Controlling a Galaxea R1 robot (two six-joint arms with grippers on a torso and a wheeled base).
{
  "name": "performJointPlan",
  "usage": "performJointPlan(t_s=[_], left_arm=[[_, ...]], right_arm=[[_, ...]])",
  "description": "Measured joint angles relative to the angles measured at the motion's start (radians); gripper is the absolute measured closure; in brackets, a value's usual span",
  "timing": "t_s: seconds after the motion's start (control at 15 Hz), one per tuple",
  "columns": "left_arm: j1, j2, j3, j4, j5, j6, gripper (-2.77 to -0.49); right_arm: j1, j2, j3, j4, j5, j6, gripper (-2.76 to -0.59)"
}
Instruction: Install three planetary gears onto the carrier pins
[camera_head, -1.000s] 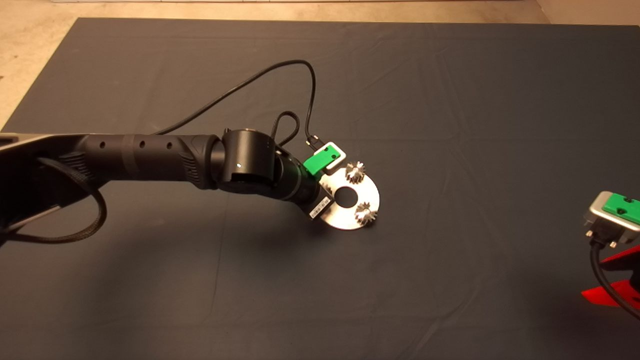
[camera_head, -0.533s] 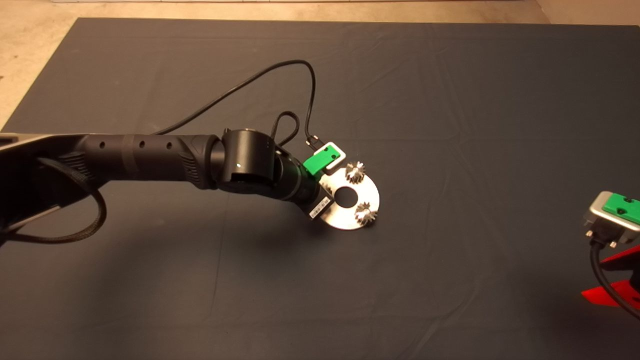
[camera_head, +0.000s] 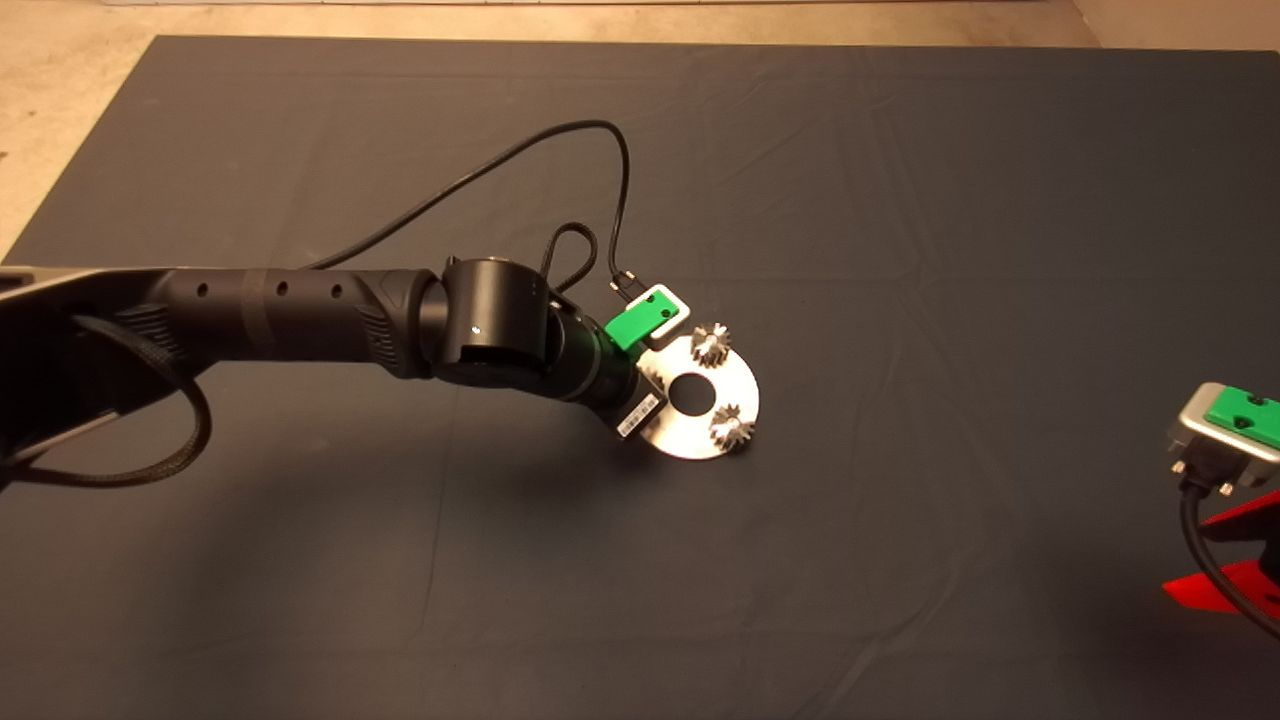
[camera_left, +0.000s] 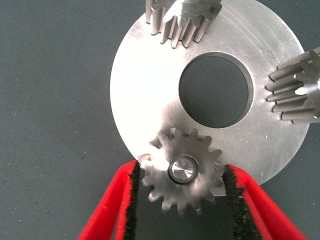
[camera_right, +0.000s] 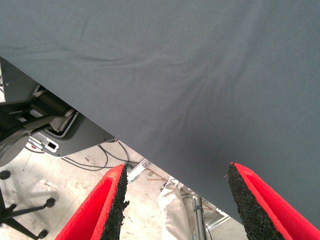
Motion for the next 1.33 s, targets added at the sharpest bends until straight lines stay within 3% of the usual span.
performJointPlan(t_s=[0.27, 0.47, 0.53, 0.6, 0.67, 0.73, 0.93, 1.07, 1.13, 1.33], left_arm=[[0.000, 0.000, 0.000, 0.000, 0.005, 0.000, -1.31], [0.000, 0.000, 0.000, -0.003, 0.007, 0.000, -1.31], [-0.001, 0.001, 0.000, -0.021, 0.012, 0.000, -1.40], [-0.003, 0.004, 0.000, -0.065, 0.027, 0.000, -1.45], [-0.006, 0.006, 0.000, -0.107, 0.049, 0.000, -1.46], [-0.012, 0.009, 0.001, -0.132, 0.087, 0.000, -1.52], [-0.052, 0.011, 0.048, -0.201, 0.235, -0.001, -1.60], [-0.055, -0.003, 0.122, -0.244, 0.327, -0.030, -1.60], [-0.058, -0.019, 0.187, -0.262, 0.360, -0.069, -1.60], [-0.097, -0.076, 0.365, -0.302, 0.366, -0.226, -1.60]], right_arm=[[0.000, 0.000, 0.000, 0.000, 0.000, 0.000, -1.47], [0.000, 0.000, 0.000, 0.000, -0.001, 0.000, -1.47], [0.000, 0.001, 0.000, 0.000, -0.001, 0.000, -1.47], [0.000, 0.001, 0.000, 0.000, -0.001, 0.000, -1.47], [0.000, 0.008, 0.000, 0.000, -0.002, 0.000, -1.47], [-0.001, 0.021, 0.000, 0.000, -0.005, 0.000, -1.47], [-0.001, 0.096, -0.001, 0.000, -0.002, 0.002, -1.47], [-0.001, 0.155, -0.001, 0.000, -0.002, 0.029, -1.47], [-0.001, 0.187, -0.001, 0.000, 0.000, 0.050, -1.47], [-0.005, 0.322, -0.001, 0.000, 0.026, 0.102, -1.47]])
